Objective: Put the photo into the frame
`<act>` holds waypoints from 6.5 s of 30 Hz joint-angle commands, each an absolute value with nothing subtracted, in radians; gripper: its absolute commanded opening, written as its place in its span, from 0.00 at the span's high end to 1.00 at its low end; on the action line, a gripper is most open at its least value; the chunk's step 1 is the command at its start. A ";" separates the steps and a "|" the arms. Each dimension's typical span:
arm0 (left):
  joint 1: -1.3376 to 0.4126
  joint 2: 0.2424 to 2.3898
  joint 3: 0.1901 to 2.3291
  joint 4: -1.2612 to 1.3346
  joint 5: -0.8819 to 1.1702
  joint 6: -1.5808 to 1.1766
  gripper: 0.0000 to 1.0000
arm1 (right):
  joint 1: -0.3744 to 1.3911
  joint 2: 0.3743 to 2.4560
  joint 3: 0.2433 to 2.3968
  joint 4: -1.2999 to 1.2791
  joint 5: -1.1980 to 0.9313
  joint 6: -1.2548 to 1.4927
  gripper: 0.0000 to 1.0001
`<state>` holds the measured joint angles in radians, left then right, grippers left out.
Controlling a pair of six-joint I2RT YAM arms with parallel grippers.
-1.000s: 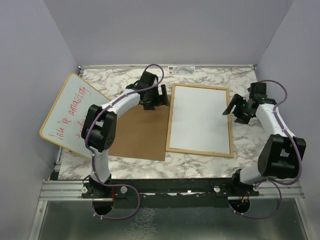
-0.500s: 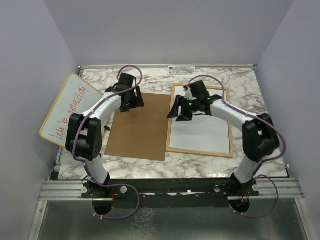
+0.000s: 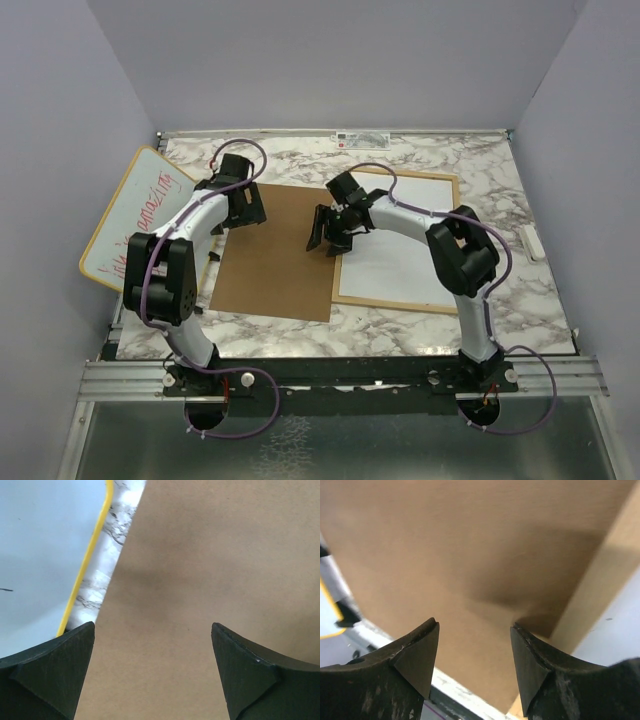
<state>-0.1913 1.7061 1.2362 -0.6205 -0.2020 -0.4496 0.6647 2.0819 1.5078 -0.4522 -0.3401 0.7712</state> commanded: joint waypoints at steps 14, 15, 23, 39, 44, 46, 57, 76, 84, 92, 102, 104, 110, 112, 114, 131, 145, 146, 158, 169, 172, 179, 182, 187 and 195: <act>-0.150 1.916 1.331 -0.549 -0.211 -0.380 0.01 | 0.640 2.140 1.535 -0.679 -0.005 0.801 0.33; -0.142 1.920 1.327 -0.543 -0.198 -0.380 0.01 | 0.639 2.141 1.537 -0.687 0.006 0.807 0.32; -0.109 1.924 1.282 -0.457 -0.098 -0.357 0.01 | 0.634 2.115 1.513 -0.702 0.110 0.846 0.29; -0.097 1.924 1.183 -0.394 0.230 -0.475 0.11 | 0.634 2.103 1.433 -0.303 -0.339 0.896 0.29; -0.097 1.916 1.164 -0.394 0.251 -0.502 0.15 | 0.628 2.058 1.435 -0.193 -0.387 0.907 0.29; -0.097 1.906 1.158 -0.395 0.251 -0.509 0.16 | 0.623 2.036 1.425 -0.154 -0.405 0.922 0.29; -0.100 1.863 1.158 -0.402 0.262 -0.538 0.19 | 0.613 1.879 1.392 -0.060 -0.381 0.901 0.29; -0.123 1.778 1.126 -0.496 0.055 -0.507 0.07 | 0.606 1.964 1.400 -0.508 -0.136 0.861 0.29; -0.167 1.677 1.026 -0.554 -0.033 -0.525 0.01 | 0.605 1.947 1.325 -0.633 0.036 0.872 0.28; -0.196 1.572 0.924 -0.577 -0.082 -0.569 0.01 | 0.606 1.885 1.231 -0.644 0.106 0.917 0.27; -0.196 1.529 0.813 -0.559 -0.022 -0.617 0.16 | 0.606 1.878 1.104 -0.414 -0.144 0.963 0.27; -0.197 1.527 0.791 -0.545 -0.002 -0.629 0.19 | 0.606 1.880 1.084 -0.376 -0.181 0.988 0.27; -0.196 1.534 0.730 -0.473 0.096 -0.646 0.31 | 0.606 1.889 1.027 -0.258 -0.283 1.034 0.29; -0.197 1.541 0.719 -0.453 0.120 -0.644 0.35 | 0.606 1.880 1.008 -0.218 -0.306 1.039 0.30; -0.196 1.539 0.714 -0.440 0.139 -0.642 0.36 | 0.605 1.857 0.982 -0.172 -0.327 1.049 0.30; -0.196 1.461 0.725 -0.457 0.173 -0.646 0.40 | 0.583 1.604 0.985 -0.036 -0.399 1.089 0.32; -0.196 1.404 0.727 -0.550 0.055 -0.618 0.28 | 0.589 1.592 0.989 -0.442 -0.110 1.033 0.32; -0.196 1.395 0.716 -0.553 0.054 -0.621 0.27 | 0.592 1.585 0.970 -0.445 -0.103 1.039 0.32; -0.219 1.357 0.637 -0.561 0.031 -0.723 0.23 | 0.643 1.580 0.840 -0.446 -0.086 1.098 0.31; -0.227 1.355 0.534 -0.397 0.268 -0.799 0.42 | 0.670 1.591 0.724 -0.225 -0.215 1.152 0.31; -0.227 1.349 0.524 -0.376 0.302 -0.809 0.45 | 0.669 1.546 0.671 -0.118 -0.253 1.182 0.31; -0.225 1.322 0.537 -0.371 0.328 -0.829 0.53 | 0.670 1.451 0.645 -0.009 -0.301 1.195 0.31; -0.225 1.308 0.552 -0.385 0.316 -0.831 0.53 | 0.669 1.403 0.652 0.025 -0.299 1.190 0.31; -0.222 1.291 0.570 -0.414 0.303 -0.829 0.54 | 0.670 1.316 0.647 0.050 -0.282 1.191 0.31; -0.223 1.272 0.580 -0.426 0.326 -0.831 0.54 | 0.667 1.250 0.658 0.005 -0.230 1.169 0.31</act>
<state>-0.1944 1.2778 0.5903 -0.3908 0.1310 -0.7704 0.6460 1.2896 0.6273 -0.1421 -0.1715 1.1358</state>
